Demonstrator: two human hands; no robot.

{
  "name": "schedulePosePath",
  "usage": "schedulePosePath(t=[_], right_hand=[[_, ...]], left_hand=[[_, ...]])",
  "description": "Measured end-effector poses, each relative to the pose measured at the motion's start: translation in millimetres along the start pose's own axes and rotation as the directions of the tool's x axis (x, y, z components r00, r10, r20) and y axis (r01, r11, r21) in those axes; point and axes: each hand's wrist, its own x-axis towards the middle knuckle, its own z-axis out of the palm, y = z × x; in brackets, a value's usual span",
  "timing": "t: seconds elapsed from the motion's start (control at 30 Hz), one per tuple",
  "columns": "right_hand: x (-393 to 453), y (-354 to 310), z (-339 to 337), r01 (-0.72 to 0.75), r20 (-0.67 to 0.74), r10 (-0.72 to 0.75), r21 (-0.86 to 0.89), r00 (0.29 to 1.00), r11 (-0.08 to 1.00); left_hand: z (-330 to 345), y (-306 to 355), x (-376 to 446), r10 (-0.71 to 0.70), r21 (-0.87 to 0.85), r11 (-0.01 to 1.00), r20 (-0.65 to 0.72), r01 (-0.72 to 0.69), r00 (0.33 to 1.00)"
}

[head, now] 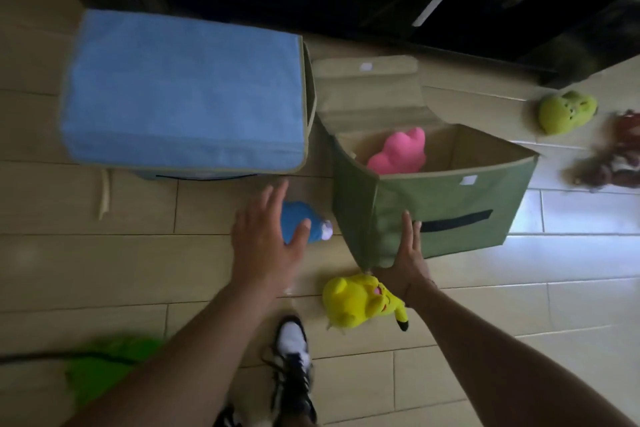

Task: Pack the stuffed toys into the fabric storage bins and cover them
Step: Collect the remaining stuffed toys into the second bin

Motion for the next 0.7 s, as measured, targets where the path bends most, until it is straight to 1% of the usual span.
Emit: schedulePosePath(t=[0.03, 0.1, 0.13, 0.2, 0.23, 0.27, 0.3, 0.33, 0.37, 0.4, 0.43, 0.47, 0.5, 0.53, 0.57, 0.6, 0.63, 0.67, 0.7], right_hand=[[-2, 5, -3, 0.027, 0.005, -0.027, -0.036, 1.0, 0.999], [0, 18, -4, 0.058, 0.057, -0.051, -0.119, 0.997, 0.991], [1, 23, -4, 0.063, 0.083, -0.051, -0.155, 0.995, 0.986], [2, 37, 0, 0.039, 0.15, -0.003, -0.236, 0.989, 0.971], [2, 47, 4, 0.029, 0.166, 0.014, -0.252, 0.986, 0.967], [-1, 56, 9, 0.023, 0.186, 0.026, -0.254, 0.982, 0.967], [-5, 64, 10, 0.036, 0.217, 0.016, -0.232, 0.976, 0.972], [-8, 72, 8, 0.049, 0.229, -0.01, -0.166, 0.973, 0.985], [-13, 82, 2, 0.039, 0.232, -0.024, -0.059, 0.973, 0.998], [-17, 92, -11, 0.039, 0.191, -0.051, 0.062, 0.98, 0.997], [-15, 104, -30, 0.049, 0.052, -0.06, 0.201, 0.997, 0.978], [-7, 121, -54, 0.083, -0.194, -0.024, 0.301, 0.981, 0.95], [7, 142, -83, 0.137, -0.438, 0.022, 0.329, 0.899, 0.934], [26, 166, -114, 0.133, -0.613, 0.082, 0.297, 0.786, 0.945], [49, 189, -142, 0.056, -0.666, 0.168, 0.301, 0.727, 0.952], [74, 209, -165, -0.055, -0.572, 0.293, 0.395, 0.766, 0.917], [97, 227, -181, -0.18, -0.359, 0.422, 0.545, 0.833, 0.819], [114, 237, -191, -0.302, -0.113, 0.495, 0.669, 0.862, 0.679], [128, 247, -194, -0.392, 0.053, 0.511, 0.71, 0.858, 0.585]], left_hand=[[9, 11, -5, -0.084, -0.095, 0.991, 0.07, 0.091, 0.994], [27, 32, -8, -0.241, -0.239, 0.928, 0.193, 0.284, 0.951], [35, 45, -6, -0.29, -0.256, 0.903, 0.233, 0.346, 0.928], [51, 72, 7, -0.392, -0.259, 0.842, 0.308, 0.473, 0.867], [61, 85, 18, -0.483, -0.297, 0.76, 0.337, 0.578, 0.808], [70, 98, 30, -0.578, -0.356, 0.622, 0.392, 0.697, 0.716], [82, 107, 43, -0.636, -0.39, 0.443, 0.499, 0.807, 0.589], [94, 118, 55, -0.637, -0.396, 0.289, 0.6, 0.872, 0.484], [110, 124, 62, -0.618, -0.349, 0.219, 0.673, 0.911, 0.406], [129, 127, 66, -0.614, -0.303, 0.206, 0.7, 0.93, 0.365], [149, 129, 68, -0.634, -0.277, 0.245, 0.679, 0.929, 0.37], [164, 133, 68, -0.666, -0.274, 0.26, 0.644, 0.926, 0.377], [177, 137, 65, -0.704, -0.282, 0.3, 0.579, 0.911, 0.411], [187, 142, 62, -0.738, -0.296, 0.348, 0.498, 0.89, 0.455], [193, 146, 58, -0.76, -0.304, 0.384, 0.432, 0.872, 0.485], [198, 150, 53, -0.776, -0.313, 0.399, 0.386, 0.862, 0.499], [204, 153, 48, -0.78, -0.301, 0.428, 0.353, 0.852, 0.516], [211, 153, 41, -0.775, -0.276, 0.471, 0.324, 0.838, 0.542], [217, 153, 37, -0.759, -0.25, 0.526, 0.295, 0.813, 0.581]])
